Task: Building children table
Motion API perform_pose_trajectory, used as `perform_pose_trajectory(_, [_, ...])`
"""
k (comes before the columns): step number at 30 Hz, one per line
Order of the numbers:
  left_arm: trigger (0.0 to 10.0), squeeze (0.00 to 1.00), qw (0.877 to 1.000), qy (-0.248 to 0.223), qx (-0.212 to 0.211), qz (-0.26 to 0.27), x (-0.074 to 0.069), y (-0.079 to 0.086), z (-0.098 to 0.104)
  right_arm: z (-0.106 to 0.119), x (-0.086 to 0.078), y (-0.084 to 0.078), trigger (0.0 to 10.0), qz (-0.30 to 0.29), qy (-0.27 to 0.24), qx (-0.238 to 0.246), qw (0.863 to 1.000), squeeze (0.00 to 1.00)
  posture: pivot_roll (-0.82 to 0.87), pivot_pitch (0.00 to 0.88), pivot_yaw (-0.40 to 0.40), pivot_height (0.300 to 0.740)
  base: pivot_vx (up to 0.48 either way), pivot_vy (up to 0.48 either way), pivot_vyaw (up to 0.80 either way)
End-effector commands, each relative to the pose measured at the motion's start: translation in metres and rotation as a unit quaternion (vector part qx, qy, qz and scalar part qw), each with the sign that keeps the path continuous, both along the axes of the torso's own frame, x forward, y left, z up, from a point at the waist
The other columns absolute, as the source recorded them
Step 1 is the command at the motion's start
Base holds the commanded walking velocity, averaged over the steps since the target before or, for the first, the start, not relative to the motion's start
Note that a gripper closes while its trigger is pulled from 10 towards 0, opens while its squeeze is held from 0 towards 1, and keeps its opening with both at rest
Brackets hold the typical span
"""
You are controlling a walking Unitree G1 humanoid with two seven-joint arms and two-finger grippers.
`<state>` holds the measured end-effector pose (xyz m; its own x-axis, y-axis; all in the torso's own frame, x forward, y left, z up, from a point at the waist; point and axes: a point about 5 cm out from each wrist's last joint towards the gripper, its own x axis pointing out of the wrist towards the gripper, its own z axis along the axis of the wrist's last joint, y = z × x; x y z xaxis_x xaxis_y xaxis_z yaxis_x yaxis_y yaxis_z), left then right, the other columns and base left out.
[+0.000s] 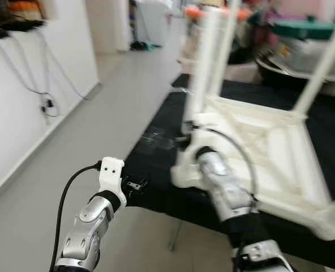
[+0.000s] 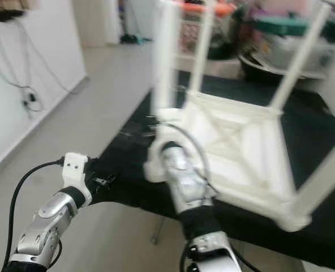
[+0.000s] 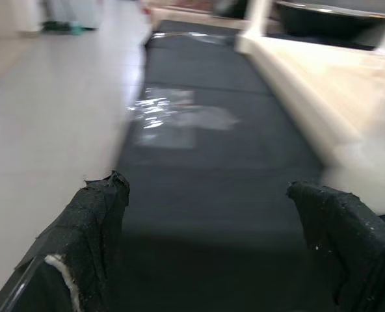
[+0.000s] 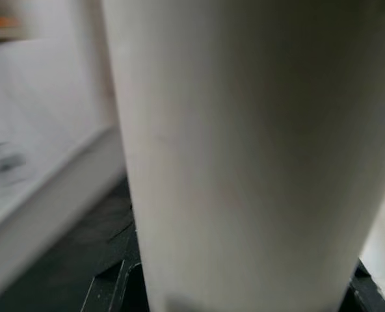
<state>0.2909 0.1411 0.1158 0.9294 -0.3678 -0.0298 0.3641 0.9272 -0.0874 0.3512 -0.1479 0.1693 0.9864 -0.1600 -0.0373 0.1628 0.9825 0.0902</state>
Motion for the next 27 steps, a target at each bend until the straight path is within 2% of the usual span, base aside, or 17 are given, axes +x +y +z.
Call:
perform_pose_trajectory(1, [10.0, 0.00, 1.000, 0.003, 0.004, -0.006, -0.001, -0.002, -0.001, -0.043, -0.015, -0.030, 0.0, -0.087, 0.096, 0.020, 0.991, 0.00, 0.10, 0.000, -0.062, 0.740, 0.000, 0.000, 0.00])
perform_pose_trajectory(2, [10.0, 0.00, 1.000, 0.005, 0.005, -0.005, -0.001, -0.001, -0.002, -0.046, -0.020, -0.034, 9.1, -0.094, 0.099, 0.021, 0.990, 0.00, 0.09, 0.000, -0.053, 0.740, 0.000, 0.000, 0.00])
perform_pose_trajectory(7, [10.0, 0.00, 1.000, 0.006, 0.004, -0.007, -0.001, -0.002, -0.003, -0.044, -0.023, -0.027, 10.0, -0.071, 0.089, 0.029, 0.993, 0.00, 0.08, 0.000, -0.046, 0.740, 0.000, 0.000, 0.00])
perform_pose_trajectory(8, [10.0, 0.00, 1.000, 0.007, 0.004, -0.012, 0.000, -0.004, -0.003, -0.033, -0.025, -0.011, 10.0, -0.014, 0.047, 0.058, 0.997, 1.00, 0.07, 0.000, -0.036, 0.740, 0.000, 0.000, 0.00])
perform_pose_trajectory(9, [10.0, 0.00, 1.000, 0.006, 0.003, -0.016, 0.002, -0.006, -0.002, -0.021, -0.023, 0.007, 10.0, 0.058, 0.009, 0.097, 0.994, 1.00, 0.07, 0.000, -0.034, 0.740, 0.000, 0.000, 0.00])
perform_pose_trajectory(12, [10.0, 0.00, 1.000, 0.006, 0.003, -0.016, 0.002, -0.006, -0.002, -0.021, -0.023, 0.007, 10.0, 0.058, 0.009, 0.097, 0.994, 1.00, 0.07, 0.000, -0.034, 0.740, 0.000, 0.000, 0.00])
perform_pose_trajectory(13, [10.0, 0.00, 1.000, 0.002, 0.003, -0.019, 0.005, -0.005, 0.001, 0.009, -0.021, 0.037, 10.0, 0.230, -0.055, 0.161, 0.958, 0.00, 0.08, 0.000, -0.045, 0.740, 0.000, 0.000, 0.00])
perform_pose_trajectory(14, [10.0, 0.00, 1.000, 0.002, 0.003, -0.019, 0.005, -0.005, 0.001, 0.009, -0.021, 0.037, 10.0, 0.230, -0.055, 0.161, 0.958, 0.00, 0.08, 0.000, -0.045, 0.740, 0.000, 0.000, 0.00])
perform_pose_trajectory(15, [10.0, 0.00, 1.000, 0.000, 0.003, -0.017, 0.006, -0.002, 0.002, 0.026, -0.024, 0.045, 10.0, 0.318, -0.099, 0.178, 0.926, 0.00, 0.08, 0.000, -0.048, 0.740, 0.000, 0.000, 0.00])
perform_pose_trajectory(16, [10.0, 0.00, 1.000, 0.000, 0.003, -0.017, 0.006, -0.002, 0.002, 0.026, -0.024, 0.045, 10.0, 0.318, -0.099, 0.178, 0.926, 0.00, 0.08, 0.000, -0.048, 0.740, 0.000, 0.000, 0.00])
perform_pose_trajectory(18, [10.0, 0.00, 1.000, 0.000, 0.006, -0.010, 0.006, 0.002, 0.001, 0.042, -0.031, 0.054, 10.0, 0.437, -0.131, 0.189, 0.870, 0.00, 0.08, 0.000, -0.049, 0.740, 0.000, 0.000, 0.00])
perform_pose_trajectory(19, [10.0, 0.00, 1.000, 0.000, 0.006, -0.010, 0.006, 0.002, 0.001, 0.042, -0.031, 0.054, 10.0, 0.437, -0.131, 0.189, 0.870, 0.00, 0.08, 0.000, -0.049, 0.740, 0.000, 0.000, 0.00])
perform_pose_trajectory(22, [10.0, 0.00, 1.000, -0.004, 0.002, -0.010, 0.008, -0.003, 0.003, 0.034, -0.043, 0.069, 10.0, 0.554, -0.114, 0.137, 0.813, 0.00, 0.09, 0.000, -0.057, 0.740, 0.000, 0.000, 0.00])
perform_pose_trajectory(23, [10.0, 0.00, 1.000, -0.004, 0.002, -0.010, 0.008, -0.003, 0.003, 0.034, -0.043, 0.069, 10.0, 0.554, -0.114, 0.137, 0.813, 0.00, 0.09, 0.000, -0.057, 0.740, 0.000, 0.000, 0.00])
perform_pose_trajectory(24, [10.0, 0.00, 1.000, -0.005, 0.001, -0.011, 0.008, -0.004, 0.003, 0.031, -0.051, 0.080, 4.9, 0.594, -0.108, 0.129, 0.787, 0.00, 0.10, 0.000, -0.067, 0.740, 0.000, 0.000, 0.00])
perform_pose_trajectory(26, [10.0, 0.00, 1.000, -0.005, 0.001, -0.011, 0.008, -0.004, 0.004, 0.029, -0.056, 0.087, 4.9, 0.618, -0.106, 0.127, 0.769, 0.00, 0.10, 0.000, -0.067, 0.740, 0.000, 0.000, 0.00])
perform_pose_trajectory(27, [10.0, 0.00, 1.000, -0.006, 0.000, -0.008, 0.008, -0.003, 0.004, 0.024, -0.060, 0.099, 3.2, 0.628, -0.101, 0.120, 0.762, 0.00, 0.11, 0.000, -0.072, 0.740, 0.000, 0.000, 0.00])
